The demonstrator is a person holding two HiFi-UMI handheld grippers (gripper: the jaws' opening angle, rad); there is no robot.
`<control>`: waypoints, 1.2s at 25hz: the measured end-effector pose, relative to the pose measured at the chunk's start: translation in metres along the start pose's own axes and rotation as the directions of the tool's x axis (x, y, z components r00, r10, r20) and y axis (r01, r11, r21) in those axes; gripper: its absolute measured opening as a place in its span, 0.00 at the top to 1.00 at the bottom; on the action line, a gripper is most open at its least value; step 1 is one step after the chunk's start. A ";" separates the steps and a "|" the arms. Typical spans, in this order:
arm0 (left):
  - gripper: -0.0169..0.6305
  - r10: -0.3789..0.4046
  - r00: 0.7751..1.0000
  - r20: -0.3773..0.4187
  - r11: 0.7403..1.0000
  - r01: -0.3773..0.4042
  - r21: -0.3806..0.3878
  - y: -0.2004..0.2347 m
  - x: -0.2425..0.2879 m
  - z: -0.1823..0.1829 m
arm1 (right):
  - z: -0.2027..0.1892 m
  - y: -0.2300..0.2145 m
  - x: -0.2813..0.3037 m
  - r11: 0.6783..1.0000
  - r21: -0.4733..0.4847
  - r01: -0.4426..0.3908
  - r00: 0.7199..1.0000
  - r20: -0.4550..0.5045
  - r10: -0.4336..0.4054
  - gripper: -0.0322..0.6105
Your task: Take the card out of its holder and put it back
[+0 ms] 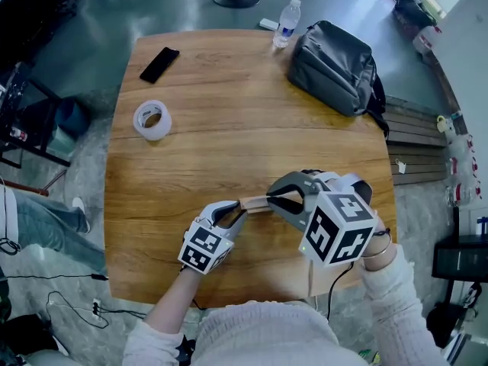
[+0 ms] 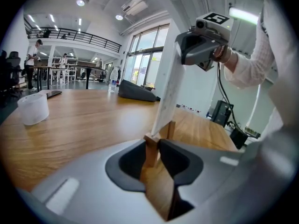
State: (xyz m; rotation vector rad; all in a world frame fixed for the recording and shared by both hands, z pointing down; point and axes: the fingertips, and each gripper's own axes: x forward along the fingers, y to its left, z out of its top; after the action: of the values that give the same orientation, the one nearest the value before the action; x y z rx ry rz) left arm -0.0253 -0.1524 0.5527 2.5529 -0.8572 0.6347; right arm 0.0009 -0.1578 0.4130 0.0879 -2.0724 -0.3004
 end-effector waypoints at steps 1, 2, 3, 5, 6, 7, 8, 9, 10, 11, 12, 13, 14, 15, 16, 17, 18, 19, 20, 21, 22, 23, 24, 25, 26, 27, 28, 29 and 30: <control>0.83 0.002 1.000 0.001 1.000 -0.002 -0.005 0.000 0.000 0.000 | 0.001 -0.001 -0.002 1.000 0.002 0.007 1.000 0.004 -0.007 0.92; 0.83 0.003 1.000 0.004 1.000 -0.003 -0.012 0.001 0.000 0.000 | 0.001 -0.002 -0.004 1.000 0.005 0.016 1.000 0.008 -0.016 0.92; 0.83 0.006 1.000 0.009 1.000 -0.006 -0.021 0.001 0.000 0.001 | 0.001 -0.003 -0.007 1.000 0.009 0.027 1.000 0.012 -0.027 0.93; 0.83 0.014 1.000 0.020 0.999 -0.013 -0.033 0.001 -0.001 0.004 | -0.001 -0.004 -0.011 0.999 0.021 0.046 0.999 0.015 -0.046 0.93; 0.84 0.019 0.999 0.027 0.999 -0.018 -0.034 0.002 -0.002 0.006 | -0.001 -0.004 -0.013 0.998 0.031 0.051 0.998 0.019 -0.052 0.93; 0.84 0.025 0.999 0.036 0.999 -0.024 -0.035 0.002 -0.004 0.009 | -0.002 -0.004 -0.015 0.997 0.043 0.056 0.998 0.028 -0.057 0.93; 0.84 0.032 0.998 0.045 0.999 -0.030 -0.035 0.002 -0.006 0.011 | -0.002 -0.003 -0.017 0.996 0.058 0.063 0.997 0.039 -0.065 0.93; 0.84 0.039 0.998 0.057 0.999 -0.037 -0.036 0.002 -0.009 0.014 | -0.002 -0.003 -0.020 0.995 0.074 0.074 0.996 0.051 -0.078 0.93; 0.85 0.046 0.996 0.071 0.998 -0.043 -0.038 0.002 -0.012 0.018 | -0.002 -0.002 -0.022 0.992 0.091 0.088 0.994 0.063 -0.094 0.93; 0.86 0.052 0.995 0.086 0.998 -0.049 -0.042 0.001 -0.016 0.022 | -0.002 -0.002 -0.025 0.989 0.109 0.103 0.991 0.075 -0.111 0.93; 0.86 0.058 0.993 0.102 0.997 -0.053 -0.049 0.000 -0.020 0.027 | -0.002 -0.003 -0.029 0.985 0.128 0.117 0.988 0.089 -0.128 0.93; 0.86 0.062 0.991 0.117 0.997 -0.056 -0.058 -0.001 -0.024 0.031 | -0.003 -0.003 -0.032 0.980 0.149 0.129 0.984 0.106 -0.145 0.93; 0.87 0.066 0.989 0.129 0.996 -0.058 -0.065 -0.003 -0.028 0.035 | -0.003 -0.002 -0.036 0.975 0.171 0.141 0.979 0.125 -0.163 0.93; 0.88 0.070 0.988 0.138 0.996 -0.061 -0.069 -0.004 -0.031 0.039 | -0.002 -0.002 -0.040 0.969 0.194 0.152 0.973 0.144 -0.182 0.93; 0.88 0.073 0.987 0.142 0.996 -0.064 -0.067 -0.006 -0.035 0.042 | -0.002 -0.002 -0.044 0.962 0.219 0.165 0.965 0.165 -0.203 0.93; 0.88 0.076 0.987 0.143 0.996 -0.068 -0.062 -0.008 -0.038 0.044 | -0.001 -0.002 -0.049 0.953 0.244 0.177 0.957 0.185 -0.225 0.93; 0.88 0.078 0.987 0.143 0.996 -0.070 -0.057 -0.011 -0.041 0.045 | 0.000 -0.002 -0.054 0.944 0.271 0.189 0.947 0.205 -0.248 0.93; 0.88 0.079 0.986 0.145 0.996 -0.072 -0.055 -0.015 -0.045 0.047 | 0.000 -0.001 -0.059 0.933 0.299 0.200 0.936 0.223 -0.272 0.93; 0.88 0.081 0.985 0.150 0.996 -0.073 -0.055 -0.019 -0.049 0.049 | 0.001 0.001 -0.064 0.921 0.328 0.209 0.925 0.240 -0.295 0.93; 0.89 0.082 0.984 0.158 0.996 -0.075 -0.056 -0.023 -0.053 0.051 | 0.002 0.003 -0.069 0.909 0.356 0.218 0.913 0.256 -0.319 0.93; 0.89 0.083 0.982 0.169 0.996 -0.075 -0.056 -0.027 -0.057 0.055 | 0.003 0.005 -0.075 0.895 0.383 0.227 0.899 0.272 -0.344 0.93; 0.91 0.082 0.980 0.181 0.996 -0.073 -0.056 -0.032 -0.062 0.058 | 0.004 0.007 -0.080 0.881 0.409 0.238 0.884 0.285 -0.371 0.93; 0.91 0.078 0.978 0.194 0.996 -0.068 -0.055 -0.038 -0.066 0.063 | 0.004 0.008 -0.086 0.866 0.431 0.252 0.868 0.295 -0.400 0.93; 0.93 0.073 0.976 0.205 0.997 -0.064 -0.053 -0.044 -0.070 0.066 | 0.004 0.009 -0.091 0.853 0.447 0.271 0.853 0.299 -0.428 0.93; 0.95 0.071 0.974 0.216 0.997 -0.061 -0.050 -0.049 -0.073 0.070 | 0.003 0.011 -0.096 0.839 0.460 0.290 0.839 0.300 -0.454 0.93; 0.95 0.070 0.972 0.225 0.997 -0.062 -0.046 -0.055 -0.077 0.073 | 0.002 0.013 -0.098 0.824 0.478 0.305 0.825 0.300 -0.479 0.93; 0.96 0.071 0.969 0.236 0.997 -0.063 -0.041 -0.060 -0.080 0.076 | 0.002 0.016 -0.100 0.805 0.504 0.312 0.810 0.302 -0.503 0.93; 0.96 0.071 0.966 0.249 0.997 -0.063 -0.040 -0.065 -0.082 0.079 | 0.002 0.020 -0.101 0.784 0.533 0.317 0.794 0.303 -0.527 0.93; 0.96 0.070 0.962 0.264 0.997 -0.061 -0.042 -0.070 -0.085 0.082 | 0.001 0.022 -0.102 0.764 0.556 0.326 0.778 0.301 -0.551 0.93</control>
State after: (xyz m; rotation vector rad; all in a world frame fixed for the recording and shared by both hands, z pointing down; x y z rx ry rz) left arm -0.0174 -0.0997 0.4264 2.6262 -1.0343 0.2952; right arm 0.0525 -0.1170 0.3318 0.9213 -2.5364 -0.0883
